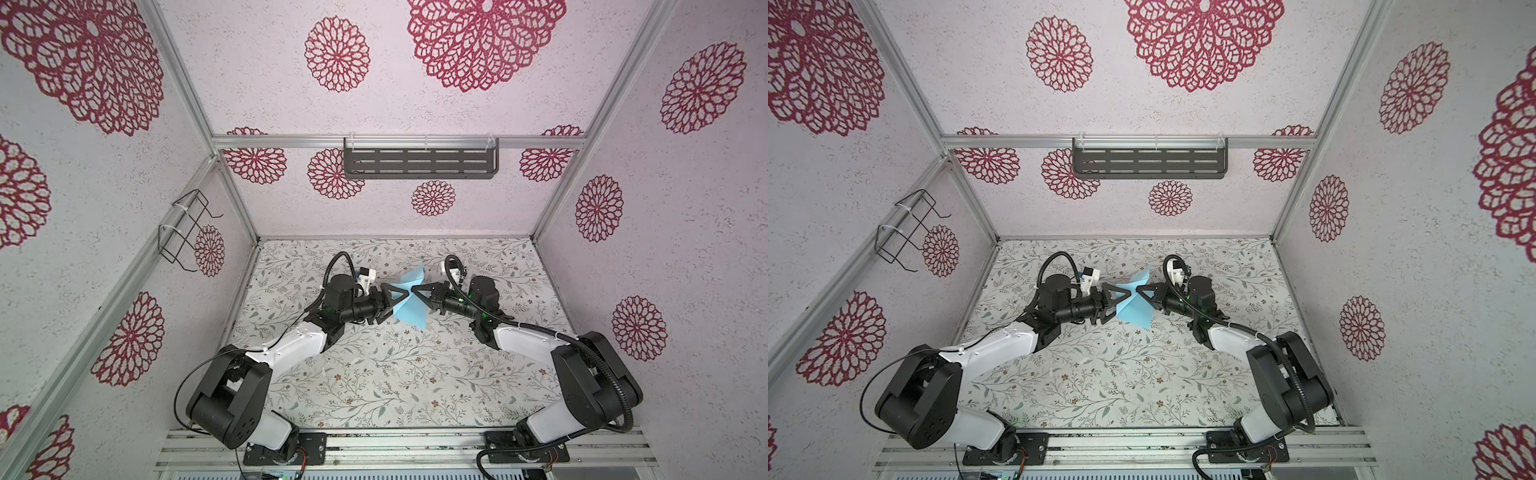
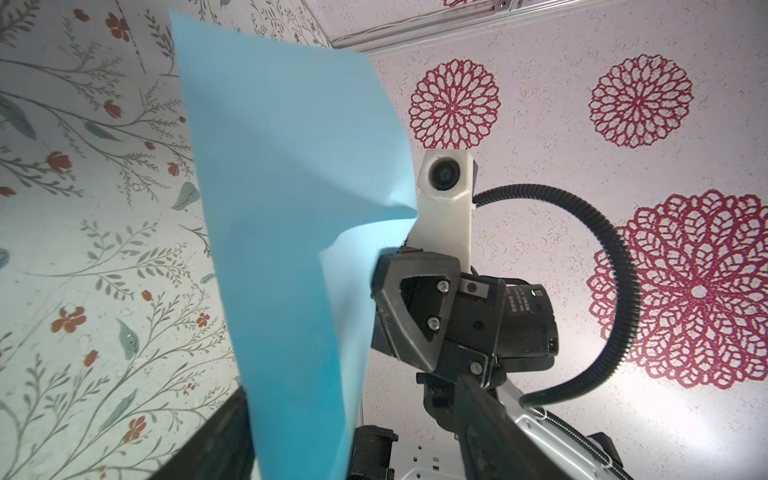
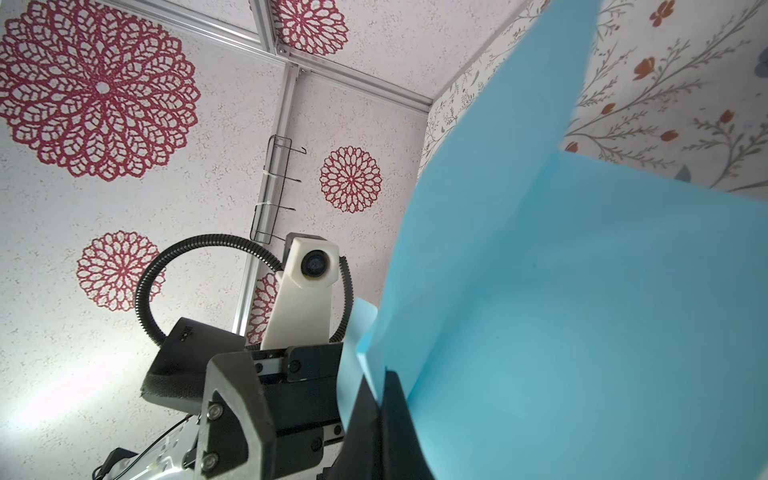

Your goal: Fold a paper plane with a square sheet of paper (pick it up from the middle)

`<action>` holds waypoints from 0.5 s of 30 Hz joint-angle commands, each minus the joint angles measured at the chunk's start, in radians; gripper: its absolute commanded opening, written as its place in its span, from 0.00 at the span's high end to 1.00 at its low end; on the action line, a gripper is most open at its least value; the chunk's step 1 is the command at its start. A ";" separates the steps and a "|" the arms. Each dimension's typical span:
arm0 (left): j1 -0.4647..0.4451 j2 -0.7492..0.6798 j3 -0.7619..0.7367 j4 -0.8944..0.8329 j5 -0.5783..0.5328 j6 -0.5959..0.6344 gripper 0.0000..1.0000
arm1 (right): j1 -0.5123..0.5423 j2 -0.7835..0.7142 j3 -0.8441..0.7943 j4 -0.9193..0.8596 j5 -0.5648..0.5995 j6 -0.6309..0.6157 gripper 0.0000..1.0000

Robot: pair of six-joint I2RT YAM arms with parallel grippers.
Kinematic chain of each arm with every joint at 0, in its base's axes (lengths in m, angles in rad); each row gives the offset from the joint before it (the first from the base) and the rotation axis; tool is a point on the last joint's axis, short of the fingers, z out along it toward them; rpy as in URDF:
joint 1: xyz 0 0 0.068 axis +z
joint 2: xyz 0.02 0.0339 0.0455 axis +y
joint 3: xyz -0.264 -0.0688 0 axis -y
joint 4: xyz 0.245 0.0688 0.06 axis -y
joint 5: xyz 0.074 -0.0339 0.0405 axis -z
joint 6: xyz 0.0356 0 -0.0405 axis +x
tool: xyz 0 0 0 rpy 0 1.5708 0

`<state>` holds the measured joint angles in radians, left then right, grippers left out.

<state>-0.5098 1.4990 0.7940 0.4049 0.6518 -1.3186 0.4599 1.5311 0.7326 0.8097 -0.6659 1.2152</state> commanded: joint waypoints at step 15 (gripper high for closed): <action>0.000 0.052 0.030 0.142 0.059 -0.124 0.24 | -0.005 0.006 -0.019 0.177 -0.085 0.119 0.94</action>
<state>-0.5098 1.5459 0.7959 0.4980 0.6952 -1.4254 0.4587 1.5391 0.7219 0.9161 -0.7174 1.3083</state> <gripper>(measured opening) 0.775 0.055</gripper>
